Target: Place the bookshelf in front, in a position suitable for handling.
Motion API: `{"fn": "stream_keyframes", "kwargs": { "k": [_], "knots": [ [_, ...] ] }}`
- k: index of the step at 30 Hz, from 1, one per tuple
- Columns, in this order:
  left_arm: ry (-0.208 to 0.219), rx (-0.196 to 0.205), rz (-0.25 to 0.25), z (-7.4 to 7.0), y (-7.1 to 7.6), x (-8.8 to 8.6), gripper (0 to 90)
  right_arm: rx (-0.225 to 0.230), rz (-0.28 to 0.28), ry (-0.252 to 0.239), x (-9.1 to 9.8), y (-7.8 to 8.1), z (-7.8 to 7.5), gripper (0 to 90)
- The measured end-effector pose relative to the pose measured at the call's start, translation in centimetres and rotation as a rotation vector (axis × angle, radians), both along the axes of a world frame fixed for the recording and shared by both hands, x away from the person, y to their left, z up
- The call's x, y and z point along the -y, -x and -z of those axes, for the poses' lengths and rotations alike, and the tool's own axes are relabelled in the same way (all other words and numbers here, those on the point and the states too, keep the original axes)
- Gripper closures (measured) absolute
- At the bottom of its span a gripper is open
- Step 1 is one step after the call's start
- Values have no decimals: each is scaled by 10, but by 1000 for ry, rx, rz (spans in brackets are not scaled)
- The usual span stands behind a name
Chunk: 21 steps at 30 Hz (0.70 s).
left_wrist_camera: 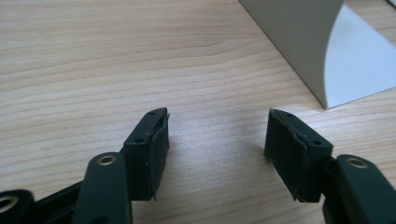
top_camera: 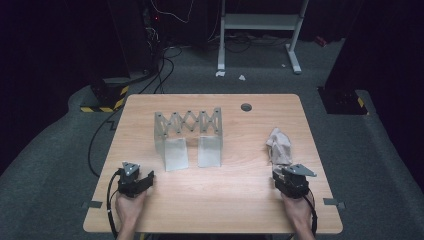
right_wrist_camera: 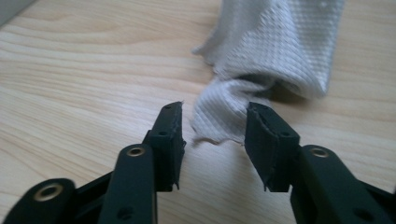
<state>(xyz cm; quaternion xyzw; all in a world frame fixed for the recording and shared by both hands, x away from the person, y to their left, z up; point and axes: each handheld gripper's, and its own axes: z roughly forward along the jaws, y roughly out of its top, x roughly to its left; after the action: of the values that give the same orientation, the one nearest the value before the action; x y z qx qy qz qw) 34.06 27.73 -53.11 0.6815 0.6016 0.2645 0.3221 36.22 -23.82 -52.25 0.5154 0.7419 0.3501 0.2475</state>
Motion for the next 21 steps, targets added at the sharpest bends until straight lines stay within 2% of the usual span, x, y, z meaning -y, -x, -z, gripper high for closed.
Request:
{"fn": "stream_keyframes", "kwargs": {
  "k": [1, 2, 5, 9, 11, 12, 14, 21],
  "knots": [
    [11, -3, 5, 0, 0, 0, 404, 0, 0, 0, 0, 0, 0, 602],
    [36, -5, 18, -1, 0, 3, 411, 0, -22, -28, -5, -1, -3, 623],
    [43, -3, 40, -3, 0, 7, 412, 4, -49, -41, -9, -2, -5, 631],
    [50, -6, 73, -7, -3, 15, 409, -18, -152, -68, -26, -11, -6, 631],
    [47, -11, 78, -7, -5, 17, 406, -30, -172, -61, -30, -13, -4, 634],
    [57, -11, 80, -7, -5, 19, 409, -58, -196, -49, -40, -16, 0, 644],
    [63, -15, 79, -7, -6, 19, 412, -73, -210, -52, -47, -17, 2, 646],
    [60, -26, 90, -12, -13, 27, 429, -79, -254, -47, -70, -23, 3, 649]
  ]
}}
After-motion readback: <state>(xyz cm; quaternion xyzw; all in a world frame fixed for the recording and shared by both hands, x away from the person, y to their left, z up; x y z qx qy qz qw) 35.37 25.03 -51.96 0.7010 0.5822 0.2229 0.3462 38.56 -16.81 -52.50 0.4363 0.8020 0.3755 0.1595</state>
